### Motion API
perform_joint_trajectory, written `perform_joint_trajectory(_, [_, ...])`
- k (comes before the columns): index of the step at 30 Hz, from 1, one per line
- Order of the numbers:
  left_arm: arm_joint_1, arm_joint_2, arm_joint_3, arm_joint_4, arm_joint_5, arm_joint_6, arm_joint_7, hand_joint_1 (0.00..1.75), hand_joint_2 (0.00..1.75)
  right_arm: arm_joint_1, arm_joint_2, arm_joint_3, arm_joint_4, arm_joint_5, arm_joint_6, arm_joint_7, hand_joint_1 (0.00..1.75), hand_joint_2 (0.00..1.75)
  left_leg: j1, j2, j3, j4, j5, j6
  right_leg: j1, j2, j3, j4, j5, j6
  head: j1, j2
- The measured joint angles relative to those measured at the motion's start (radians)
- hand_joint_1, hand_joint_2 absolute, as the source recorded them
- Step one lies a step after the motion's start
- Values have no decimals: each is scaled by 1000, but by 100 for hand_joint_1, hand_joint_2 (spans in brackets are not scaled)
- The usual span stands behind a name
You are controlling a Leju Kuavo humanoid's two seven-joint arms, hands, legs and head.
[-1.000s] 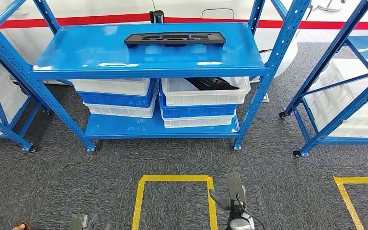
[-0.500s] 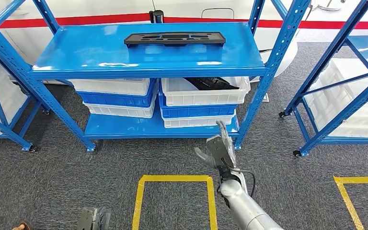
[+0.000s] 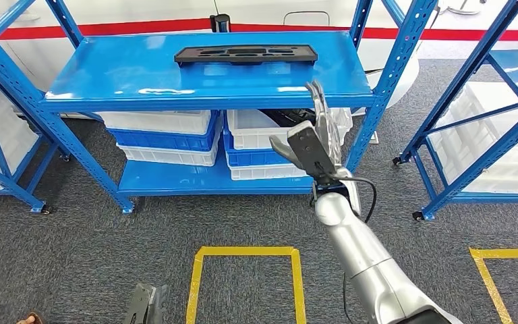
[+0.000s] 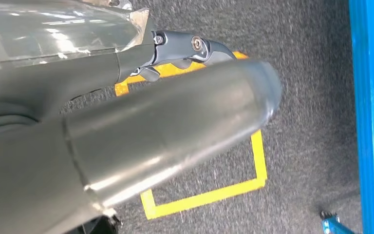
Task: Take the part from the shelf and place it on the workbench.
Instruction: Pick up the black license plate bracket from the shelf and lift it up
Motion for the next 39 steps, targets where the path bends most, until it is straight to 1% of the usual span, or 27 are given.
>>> perform_joint_trajectory(3, [-11,-5,-15,5,-12,-1,13,0,0,-67,19,-3,-39,82,17,46,0,175,0,0,-1,0,1,0,0,0,0,0,0,0,0,0])
perform_joint_trajectory(7, [-21,-12,-26,8,-20,-1,25,0,0,-154,66,-5,-61,198,39,103,0,175,0,0,-1,0,1,0,0,0,-1,1,0,0,0,0])
perform_joint_trajectory(11, [-22,-15,-30,12,-12,-2,24,0,0,-214,121,-4,-49,296,55,145,0,175,1,0,-2,0,1,0,0,0,-2,1,0,0,0,0])
perform_joint_trajectory(14, [-22,-15,-30,13,5,-13,12,0,0,-245,146,-7,-25,339,63,159,0,175,0,0,-3,0,1,0,1,0,-3,1,0,0,0,0])
perform_joint_trajectory(25, [-22,-14,-29,18,22,-42,7,0,0,-272,154,-34,-1,341,93,161,0,175,-1,0,-3,1,1,0,0,0,-4,1,0,0,0,0])
perform_joint_trajectory(30, [-22,-13,-21,18,40,-31,14,0,0,-273,150,-53,-1,314,130,161,0,175,-1,0,-3,1,1,0,0,0,-4,1,0,0,0,0])
perform_joint_trajectory(39, [-22,-2,7,18,60,-27,20,0,0,-279,136,-91,-1,260,155,128,0,175,-1,0,-4,2,1,0,-1,0,-4,1,1,0,0,0])
